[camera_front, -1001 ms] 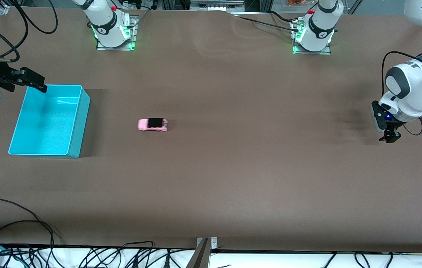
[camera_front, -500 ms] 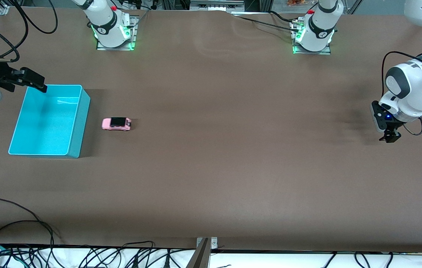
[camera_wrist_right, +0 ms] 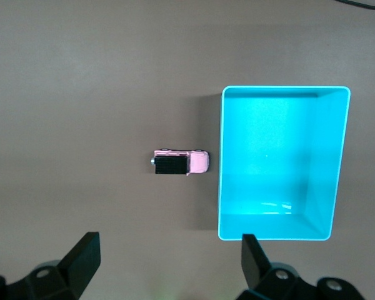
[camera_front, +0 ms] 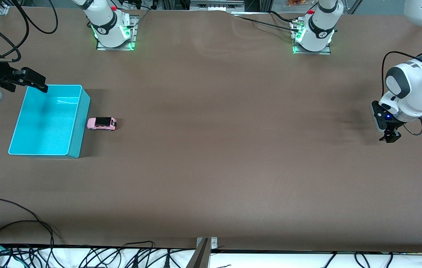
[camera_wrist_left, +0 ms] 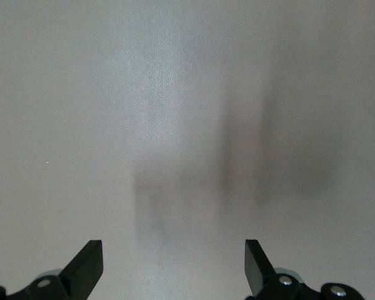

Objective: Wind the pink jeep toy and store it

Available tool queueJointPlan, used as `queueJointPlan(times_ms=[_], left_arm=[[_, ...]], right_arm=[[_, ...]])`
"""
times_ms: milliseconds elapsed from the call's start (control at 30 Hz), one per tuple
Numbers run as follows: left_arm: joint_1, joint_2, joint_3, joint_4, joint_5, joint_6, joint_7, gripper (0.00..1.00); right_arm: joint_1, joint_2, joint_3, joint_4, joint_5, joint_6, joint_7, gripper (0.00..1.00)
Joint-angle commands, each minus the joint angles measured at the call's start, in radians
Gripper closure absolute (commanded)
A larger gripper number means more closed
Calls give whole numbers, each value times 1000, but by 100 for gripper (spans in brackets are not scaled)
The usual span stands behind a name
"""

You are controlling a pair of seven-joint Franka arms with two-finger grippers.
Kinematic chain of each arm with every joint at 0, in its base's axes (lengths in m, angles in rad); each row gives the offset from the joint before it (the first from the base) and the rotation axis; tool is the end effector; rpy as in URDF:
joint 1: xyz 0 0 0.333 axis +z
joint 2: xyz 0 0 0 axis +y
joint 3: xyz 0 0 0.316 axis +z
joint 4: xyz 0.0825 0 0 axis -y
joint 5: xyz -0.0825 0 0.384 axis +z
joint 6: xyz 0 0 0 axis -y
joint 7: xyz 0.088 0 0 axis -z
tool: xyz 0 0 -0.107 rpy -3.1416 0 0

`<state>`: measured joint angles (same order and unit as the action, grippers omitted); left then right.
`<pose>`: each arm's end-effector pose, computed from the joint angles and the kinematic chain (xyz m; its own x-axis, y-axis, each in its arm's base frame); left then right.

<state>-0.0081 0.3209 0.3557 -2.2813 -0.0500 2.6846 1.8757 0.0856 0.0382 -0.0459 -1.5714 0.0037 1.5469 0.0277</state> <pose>0.5108 0.1890 0.2314 0.0678 -0.9915 -0.1110 -0.9954 -0.0597 -0.0749 0.5621 0.0232 0.6009 0.9980 0.0119 -0.0626 0.0119 -0.9999 -0.0002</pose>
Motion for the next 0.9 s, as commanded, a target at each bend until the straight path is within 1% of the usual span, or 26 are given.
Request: queueJointPlan(times_ms=[0,367,601,734,867], left_arm=[[0,-23,0,3,-34,-14,19,0],[-7,-164,0,-6,-30,-23,22,0],[-6,-264,0,-15,-31,-48,20,0],[-7,-347,-3,-20,-33,-57,25,0],[-30,-420,-3,-18,-34,-117,23,0]], right_arm=[[17,19,6,-1,-5,18,-127,0],[19,98,6,-7,-1,61,-616,0],[19,155,6,-42,1,107,-966,0],[17,180,4,-97,10,162,-1144,0],[17,175,4,-206,12,272,-1261,0]])
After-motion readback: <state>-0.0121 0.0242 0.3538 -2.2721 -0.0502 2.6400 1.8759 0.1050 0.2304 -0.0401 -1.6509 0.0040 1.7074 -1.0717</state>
